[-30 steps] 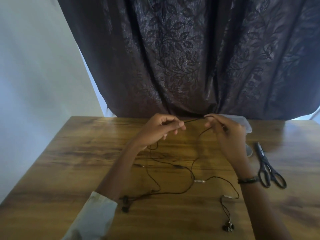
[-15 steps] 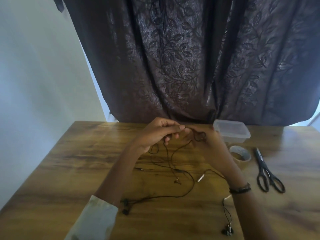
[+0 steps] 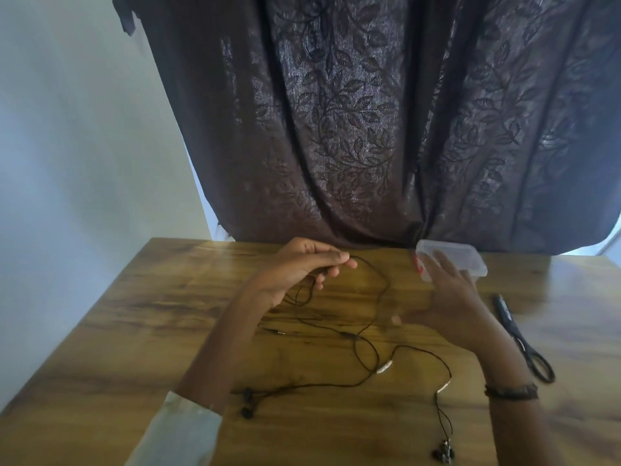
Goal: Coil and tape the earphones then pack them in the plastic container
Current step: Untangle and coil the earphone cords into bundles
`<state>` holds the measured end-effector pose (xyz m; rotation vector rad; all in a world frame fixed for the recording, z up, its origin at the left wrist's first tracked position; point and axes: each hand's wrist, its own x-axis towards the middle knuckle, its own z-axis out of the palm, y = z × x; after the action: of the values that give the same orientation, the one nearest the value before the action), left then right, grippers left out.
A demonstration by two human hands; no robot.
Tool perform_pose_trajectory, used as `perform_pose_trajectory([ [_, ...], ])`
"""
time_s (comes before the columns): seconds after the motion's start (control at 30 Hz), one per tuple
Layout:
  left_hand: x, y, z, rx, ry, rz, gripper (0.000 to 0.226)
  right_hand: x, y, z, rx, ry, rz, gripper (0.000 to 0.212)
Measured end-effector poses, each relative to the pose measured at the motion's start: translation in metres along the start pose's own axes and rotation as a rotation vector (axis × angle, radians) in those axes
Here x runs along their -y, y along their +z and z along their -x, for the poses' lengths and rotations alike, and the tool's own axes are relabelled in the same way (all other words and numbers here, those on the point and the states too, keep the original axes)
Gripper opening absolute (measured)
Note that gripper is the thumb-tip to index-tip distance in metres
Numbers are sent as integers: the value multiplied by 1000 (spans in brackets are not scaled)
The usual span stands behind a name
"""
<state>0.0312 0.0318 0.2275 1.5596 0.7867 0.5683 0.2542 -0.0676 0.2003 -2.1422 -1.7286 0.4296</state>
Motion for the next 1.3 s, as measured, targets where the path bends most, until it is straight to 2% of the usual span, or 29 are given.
perform_pose_trajectory([
  [0.1,-6,4,1,21,-7,9,21,45,3,8,-65,-272,-249,75],
  [0.17,-8,6,2,26,3,27,20,59,11,0,-186,-449,-319,40],
  [0.23,-9,5,4,15,16,49,22,61,18,-8,-265,-508,-370,24],
  [0.4,-6,2,11,23,21,106,25,51,9,-16,-322,-461,-461,17],
  [0.53,-3,-1,20,60,18,120,28,32,-8,-18,-432,-292,-590,15],
  [0.63,-3,1,22,95,8,152,29,16,-5,-24,-417,-237,-418,16],
  [0.7,-6,5,21,107,-5,244,30,15,3,-24,-344,-259,-275,31],
  [0.77,-9,10,18,116,-7,356,27,21,14,-23,-318,-391,-274,43],
  [0.87,-13,15,16,134,2,522,22,37,26,-19,-338,-501,-448,31],
  [0.97,-13,17,16,113,-13,592,21,42,27,-18,-459,-421,-620,21],
  [1.03,-13,18,16,106,-20,618,20,41,29,-18,-485,-404,-621,14],
  [1.17,-15,23,9,110,4,819,19,45,50,-12,-451,-438,-519,26],
  [1.3,-16,26,3,11,154,939,28,49,79,2,-389,-419,-486,17],
])
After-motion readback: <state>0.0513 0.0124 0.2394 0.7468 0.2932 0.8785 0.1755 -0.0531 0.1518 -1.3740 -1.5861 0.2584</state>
